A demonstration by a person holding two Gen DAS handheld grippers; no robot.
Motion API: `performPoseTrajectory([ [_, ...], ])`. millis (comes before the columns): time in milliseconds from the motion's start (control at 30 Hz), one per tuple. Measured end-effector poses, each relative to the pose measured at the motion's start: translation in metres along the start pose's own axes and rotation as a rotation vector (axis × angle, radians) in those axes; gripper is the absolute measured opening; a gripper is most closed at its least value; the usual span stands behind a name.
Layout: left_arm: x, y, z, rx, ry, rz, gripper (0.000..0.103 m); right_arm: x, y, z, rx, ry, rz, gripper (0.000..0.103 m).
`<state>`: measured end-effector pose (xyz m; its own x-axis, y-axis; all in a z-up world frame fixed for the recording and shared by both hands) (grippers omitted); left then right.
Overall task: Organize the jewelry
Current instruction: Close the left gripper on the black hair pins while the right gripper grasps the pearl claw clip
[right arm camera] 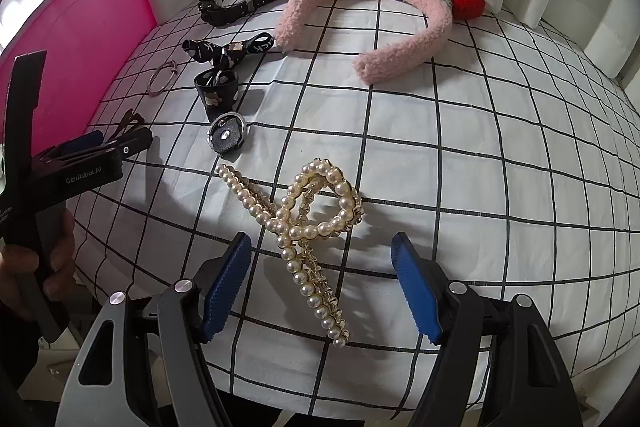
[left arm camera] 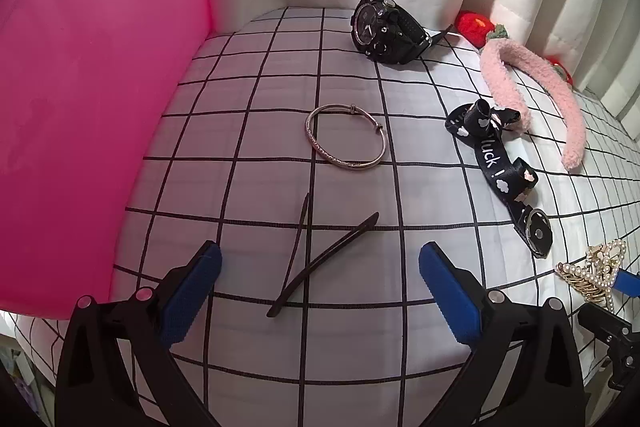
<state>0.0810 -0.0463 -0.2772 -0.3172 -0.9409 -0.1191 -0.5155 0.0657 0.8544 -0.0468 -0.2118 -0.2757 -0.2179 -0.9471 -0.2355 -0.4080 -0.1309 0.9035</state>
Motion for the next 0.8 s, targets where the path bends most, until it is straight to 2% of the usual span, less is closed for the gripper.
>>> performPoseTrajectory([
  [300, -0.0010, 0.0023, 0.0014, 0.016, 0.006, -0.002, 0.098, -0.0018, -0.0019, 0.0001, -0.004, 0.018, 0.023, 0.069],
  [500, -0.0019, 0.0039, 0.0018, 0.017, 0.011, -0.002, 0.098, -0.0073, -0.0051, 0.0015, -0.008, 0.046, 0.034, 0.076],
  [667, -0.0016, 0.0031, 0.0008, 0.018, 0.012, -0.002, 0.097, -0.0087, -0.0064, 0.0008, -0.002, 0.049, 0.039, 0.076],
  [800, -0.0018, 0.0024, -0.0001, 0.019, 0.015, -0.003, 0.098, -0.0079, -0.0096, -0.0016, -0.010, 0.088, 0.082, 0.076],
])
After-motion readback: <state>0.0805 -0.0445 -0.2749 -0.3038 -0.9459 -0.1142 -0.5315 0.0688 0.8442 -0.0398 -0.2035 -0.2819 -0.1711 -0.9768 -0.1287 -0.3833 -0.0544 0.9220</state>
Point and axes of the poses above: each gripper's, at about its wrist camera, not at the fingertips, and y roughly against the way its jaws point, x to its right, z to its underside, the point moved 9 cm from there along -y, roughly the way its jaws point, and after that the axes turned 8 degrees about -z, right-handed, at the moved point
